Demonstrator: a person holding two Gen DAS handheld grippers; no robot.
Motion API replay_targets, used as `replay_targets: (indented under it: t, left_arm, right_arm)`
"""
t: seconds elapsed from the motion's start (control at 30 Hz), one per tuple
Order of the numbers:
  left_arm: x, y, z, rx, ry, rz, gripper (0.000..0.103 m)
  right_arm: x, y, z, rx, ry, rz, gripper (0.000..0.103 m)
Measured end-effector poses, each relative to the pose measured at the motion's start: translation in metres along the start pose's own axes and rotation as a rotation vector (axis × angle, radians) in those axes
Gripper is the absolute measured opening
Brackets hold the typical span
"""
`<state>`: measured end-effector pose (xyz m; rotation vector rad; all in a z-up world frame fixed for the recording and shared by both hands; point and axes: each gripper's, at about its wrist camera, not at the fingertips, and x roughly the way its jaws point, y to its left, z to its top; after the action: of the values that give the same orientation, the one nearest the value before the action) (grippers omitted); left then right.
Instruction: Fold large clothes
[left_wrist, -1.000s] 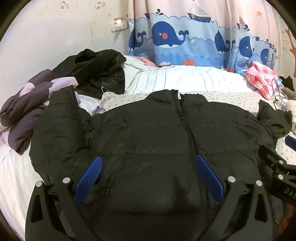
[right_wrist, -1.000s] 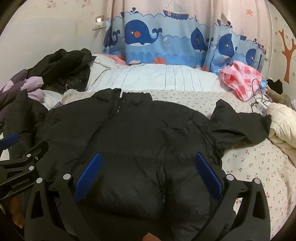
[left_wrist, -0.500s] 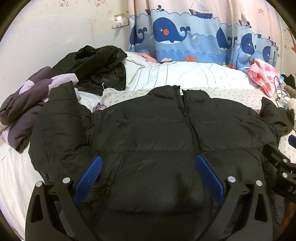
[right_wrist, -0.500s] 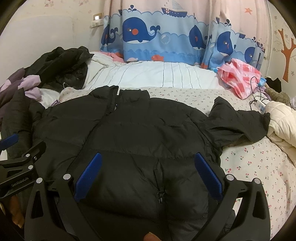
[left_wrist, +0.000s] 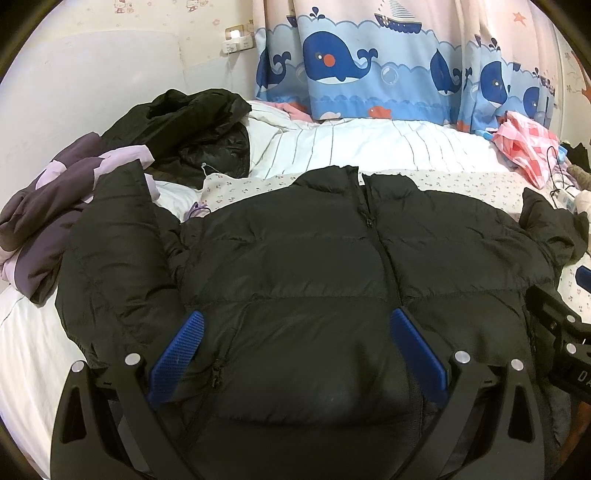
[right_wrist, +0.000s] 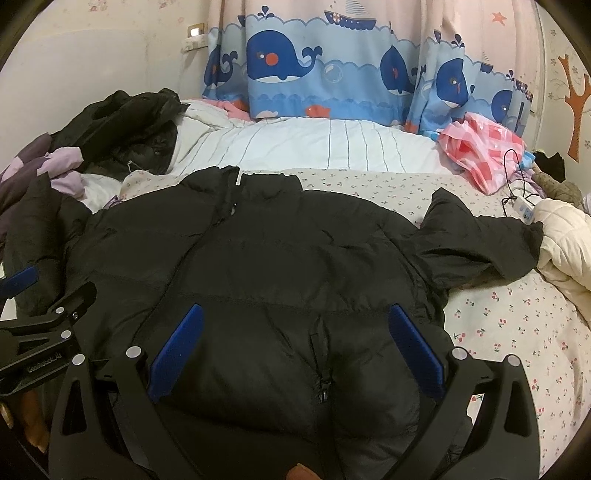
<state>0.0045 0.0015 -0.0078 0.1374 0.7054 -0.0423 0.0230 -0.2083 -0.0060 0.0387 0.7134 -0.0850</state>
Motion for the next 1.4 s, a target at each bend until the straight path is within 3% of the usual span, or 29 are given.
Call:
replay_targets:
  t: [1.4]
  left_arm:
    - [0.003, -0.003, -0.001, 0.010, 0.009, -0.004, 0.097]
  right_arm:
    - [0.011, -0.008, -0.001, 0.051, 0.060, 0.057, 0.097]
